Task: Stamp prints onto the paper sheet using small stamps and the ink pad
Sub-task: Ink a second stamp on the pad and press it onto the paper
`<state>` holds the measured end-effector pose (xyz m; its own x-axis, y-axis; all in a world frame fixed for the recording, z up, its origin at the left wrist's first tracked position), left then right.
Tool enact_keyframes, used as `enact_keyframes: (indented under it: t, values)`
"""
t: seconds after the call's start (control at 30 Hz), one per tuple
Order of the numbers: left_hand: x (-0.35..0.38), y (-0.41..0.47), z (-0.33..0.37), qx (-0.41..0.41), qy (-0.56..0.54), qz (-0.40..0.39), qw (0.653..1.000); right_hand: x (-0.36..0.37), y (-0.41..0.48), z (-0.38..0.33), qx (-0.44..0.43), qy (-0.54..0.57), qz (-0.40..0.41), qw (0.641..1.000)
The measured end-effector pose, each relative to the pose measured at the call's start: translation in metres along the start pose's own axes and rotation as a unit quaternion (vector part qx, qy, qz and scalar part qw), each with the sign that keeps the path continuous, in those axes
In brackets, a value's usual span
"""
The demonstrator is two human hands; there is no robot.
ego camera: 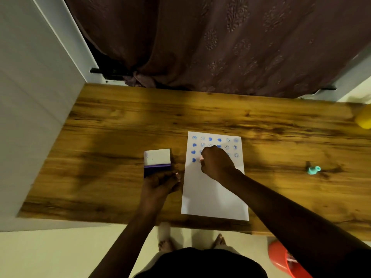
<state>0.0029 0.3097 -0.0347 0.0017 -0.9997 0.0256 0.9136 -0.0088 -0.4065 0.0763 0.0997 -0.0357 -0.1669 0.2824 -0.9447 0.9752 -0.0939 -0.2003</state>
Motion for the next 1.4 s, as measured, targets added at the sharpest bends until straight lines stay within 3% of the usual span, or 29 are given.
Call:
enact_keyframes:
  t: [0.17,0.27,0.33,0.43,0.53,0.83,1.4]
  values:
    - [-0.003,-0.005,0.013,0.015,-0.021,-0.009,1.000,-0.014,0.011,0.004,0.001,0.062,-0.035,0.997]
    - [0.000,-0.008,0.014,0.017,-0.013,-0.018,1.000,-0.041,0.015,0.017,0.014,0.199,-0.025,0.980]
    - [0.006,-0.010,0.014,0.024,-0.003,-0.031,0.999,-0.064,0.009,0.032,0.040,0.333,0.000,0.942]
    - [0.023,-0.012,0.014,0.032,0.004,-0.058,0.998,-0.080,-0.015,0.050,0.066,0.525,-0.014,0.848]
    - [0.046,-0.012,0.010,0.020,0.010,-0.092,0.995,-0.075,-0.048,0.058,0.063,0.608,-0.052,0.789]
    - [0.122,-0.032,0.019,0.045,0.024,-0.211,0.976,-0.057,-0.129,0.079,0.004,0.603,-0.046,0.796]
    - [0.198,-0.057,0.028,0.088,0.076,-0.277,0.954,-0.077,-0.165,0.140,-0.022,0.600,-0.014,0.800]
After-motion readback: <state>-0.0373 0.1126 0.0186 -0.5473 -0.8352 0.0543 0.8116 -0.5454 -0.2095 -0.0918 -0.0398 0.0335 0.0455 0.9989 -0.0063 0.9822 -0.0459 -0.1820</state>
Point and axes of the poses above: each hand's wrist, its own y-axis towards the middle knuckle, its own x-axis out of the palm, z = x × y, the point moved 10 cm from there along y, towards the middle knuckle, and after that the axes turned 6 degrees about y, right-handed, at the moved point
